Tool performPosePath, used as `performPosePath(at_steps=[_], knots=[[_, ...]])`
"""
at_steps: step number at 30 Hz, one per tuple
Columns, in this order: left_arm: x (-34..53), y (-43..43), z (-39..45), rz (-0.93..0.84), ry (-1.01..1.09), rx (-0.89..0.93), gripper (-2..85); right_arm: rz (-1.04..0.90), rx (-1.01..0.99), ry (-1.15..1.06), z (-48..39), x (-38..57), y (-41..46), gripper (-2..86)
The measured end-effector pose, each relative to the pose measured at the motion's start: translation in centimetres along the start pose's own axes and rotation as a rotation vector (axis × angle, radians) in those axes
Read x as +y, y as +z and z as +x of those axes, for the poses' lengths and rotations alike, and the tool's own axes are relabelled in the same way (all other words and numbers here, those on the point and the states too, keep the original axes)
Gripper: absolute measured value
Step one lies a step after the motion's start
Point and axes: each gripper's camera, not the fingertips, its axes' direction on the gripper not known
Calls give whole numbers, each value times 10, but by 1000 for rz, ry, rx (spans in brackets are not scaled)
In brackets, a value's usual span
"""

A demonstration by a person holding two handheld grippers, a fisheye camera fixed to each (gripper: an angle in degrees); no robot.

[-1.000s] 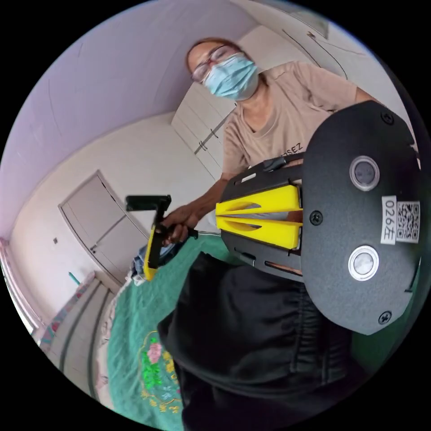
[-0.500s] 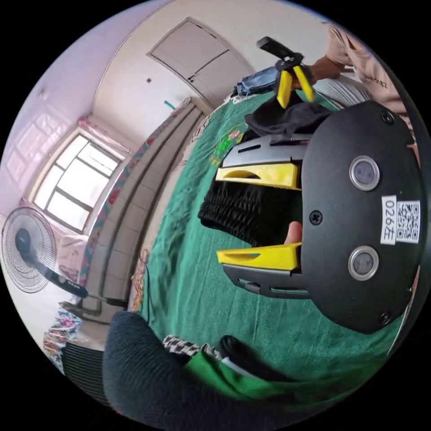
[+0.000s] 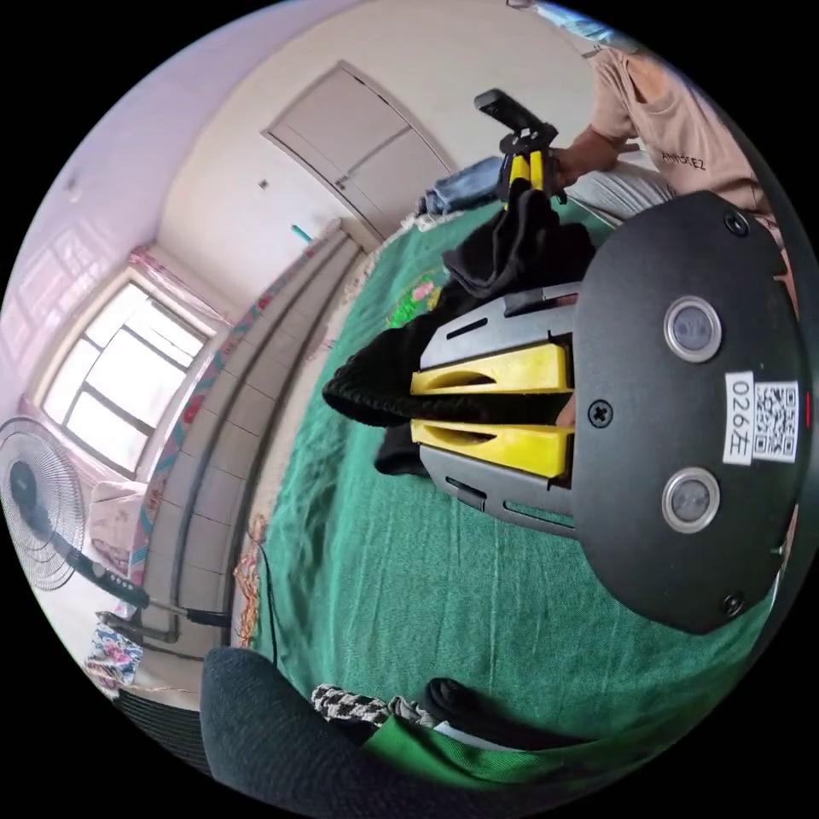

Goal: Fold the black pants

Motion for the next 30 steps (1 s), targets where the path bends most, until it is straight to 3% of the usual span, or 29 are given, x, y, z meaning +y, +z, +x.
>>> performPosePath(at_steps=[5, 8, 13, 17, 20, 22, 24, 30], knots=[[40, -94, 1, 333, -61, -45, 49, 292, 125, 329, 105, 76, -144, 23], [62, -131, 0, 415, -79, -56, 49, 416, 258, 562, 164, 150, -225, 23], [72, -120, -18, 217, -189, 6, 62, 237, 611, 995, 241, 283, -284, 39], [77, -136, 5, 290, -218, -91, 131, 163, 616, 1255, 274, 384, -302, 58], [78, -150, 44, 312, -175, -314, 152, 229, 714, 1276, 264, 412, -330, 60], [74, -143, 68, 304, -96, -332, 137, 281, 754, 1252, 257, 417, -339, 55], [63, -123, 92, 236, 6, -304, 120, 290, 711, 1208, 261, 415, -333, 51], [27, -24, 157, -76, 250, -339, 141, 71, 488, 1054, 306, 376, -255, 60]])
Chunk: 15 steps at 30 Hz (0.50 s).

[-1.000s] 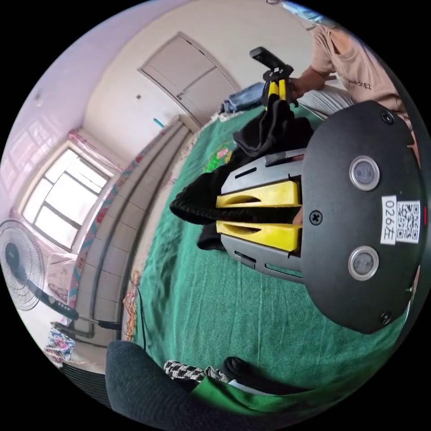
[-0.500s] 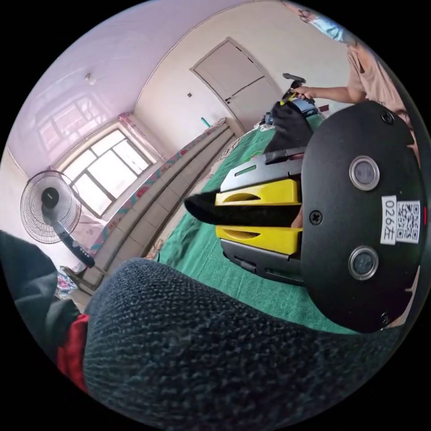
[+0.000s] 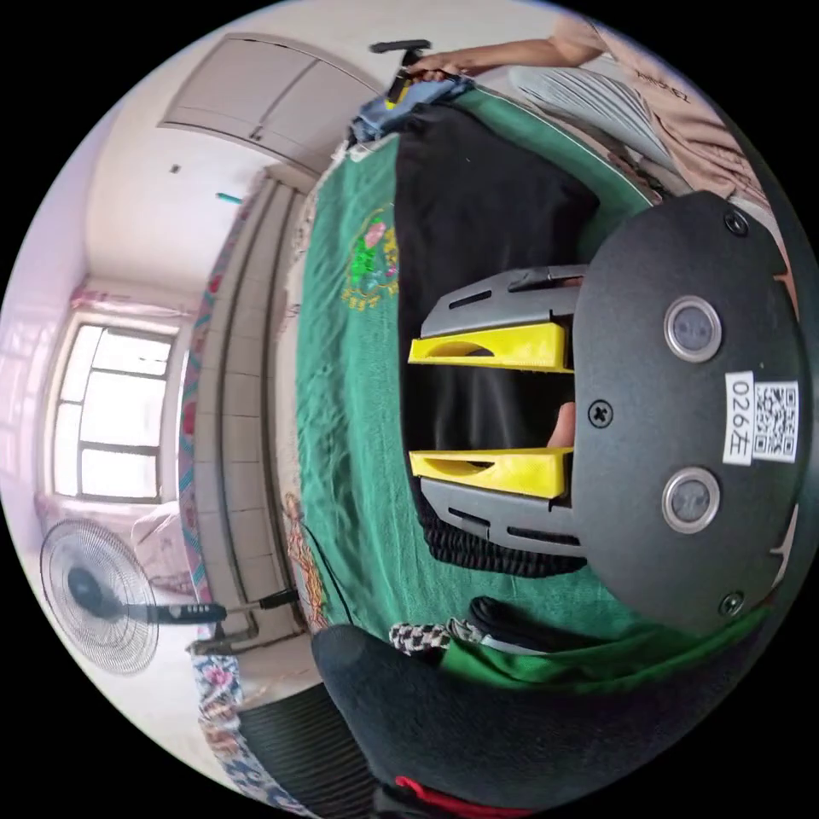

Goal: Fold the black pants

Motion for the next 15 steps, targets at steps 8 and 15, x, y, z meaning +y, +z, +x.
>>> performPosePath(at_steps=[8, 15], knots=[[-23, 95, 32, -289, 69, -22, 121, -370, 146, -164, -38, -20, 144, 69], [-23, 80, 0, -255, -43, 168, 8, -317, 266, -332, -71, -8, 144, -9]])
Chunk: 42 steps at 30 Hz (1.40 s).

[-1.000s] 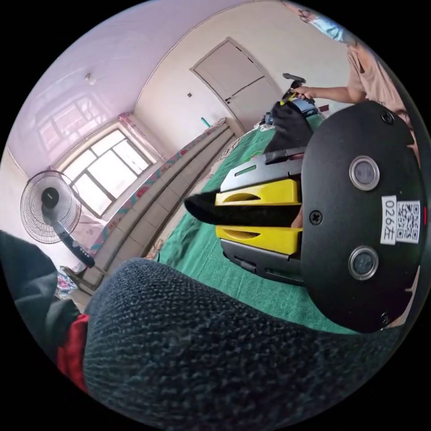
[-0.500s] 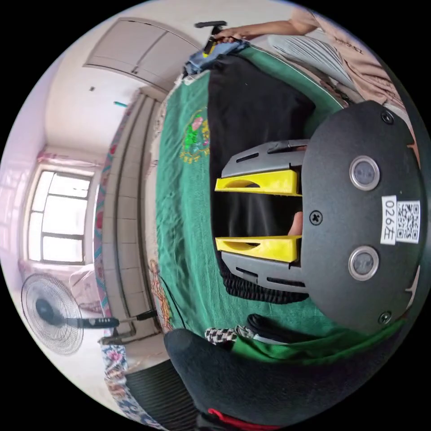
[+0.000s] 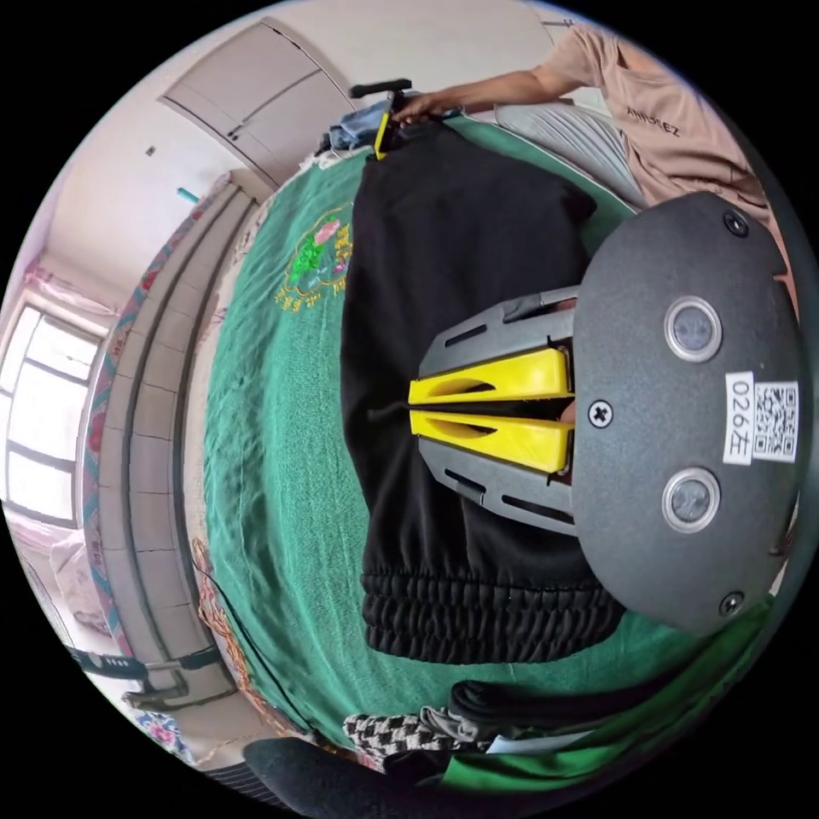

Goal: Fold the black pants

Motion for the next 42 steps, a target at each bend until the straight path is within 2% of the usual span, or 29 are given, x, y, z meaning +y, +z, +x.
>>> performPosePath(at_steps=[9, 16, 19, 22, 25, 29, 31, 33, 37, 39, 42], knots=[[33, -84, -18, 382, 0, 239, -4, 145, -145, 132, 41, 38, -40, -14], [80, -139, -44, 630, 64, 553, -5, 469, -167, 174, 56, 117, -126, -15], [102, -163, -46, 678, 117, 601, -5, 529, -192, 183, 61, 155, -150, -15], [124, -186, -38, 646, 161, 567, -5, 532, -298, 178, 79, 187, -172, -15], [150, -211, -18, 531, 275, 472, -6, 563, -373, 103, 92, 238, -203, -15], [192, -227, 1, 314, 393, 370, -6, 499, -323, 23, 100, 320, -218, -15], [208, -231, -4, 293, 355, 352, -8, 456, -313, 13, 104, 343, -212, -14], [225, -242, -16, 343, 282, 313, -8, 399, -319, 21, 108, 356, -200, -13], [252, -275, -46, 579, 115, 332, -4, 285, -370, 11, 109, 357, -173, 14], [248, -287, -46, 638, 87, 317, 7, 325, -355, 44, 115, 358, -178, 62], [217, -295, -27, 670, 94, 163, 67, 572, -421, 217, 150, 375, -204, 75]])
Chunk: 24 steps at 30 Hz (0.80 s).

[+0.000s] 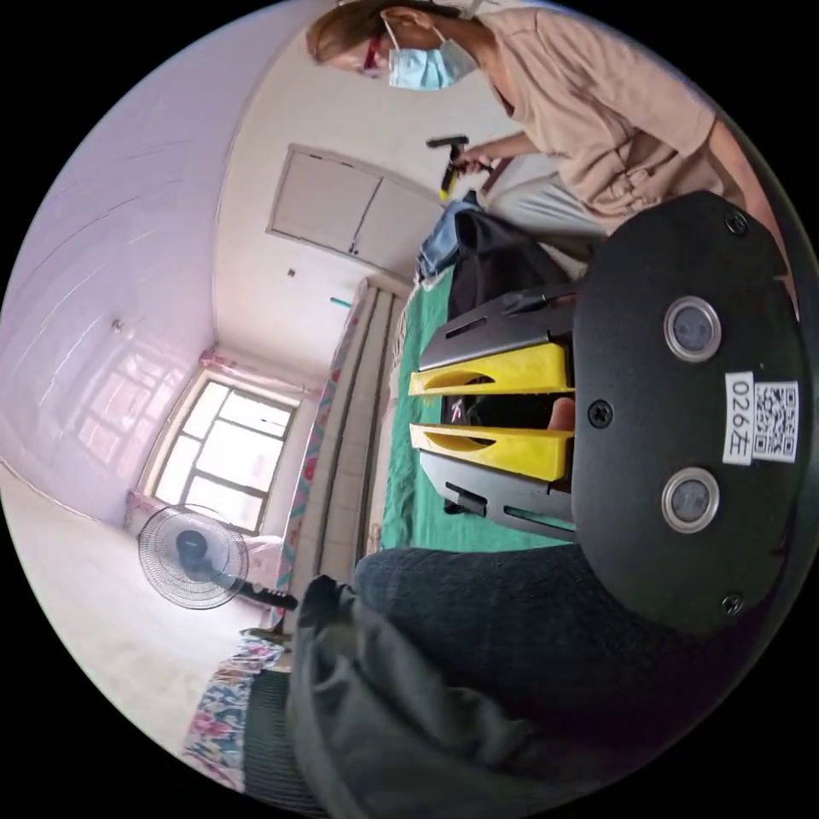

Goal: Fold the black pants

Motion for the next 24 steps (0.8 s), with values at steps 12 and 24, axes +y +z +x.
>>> performPosePath(at_steps=[12, 24], knots=[[-102, 340, -106, -628, -64, -227, 281, -306, 330, -62, 27, -108, 242, 95], [-70, 484, -124, -1018, 52, -197, 144, -478, 331, 31, 74, -109, 363, 97]])
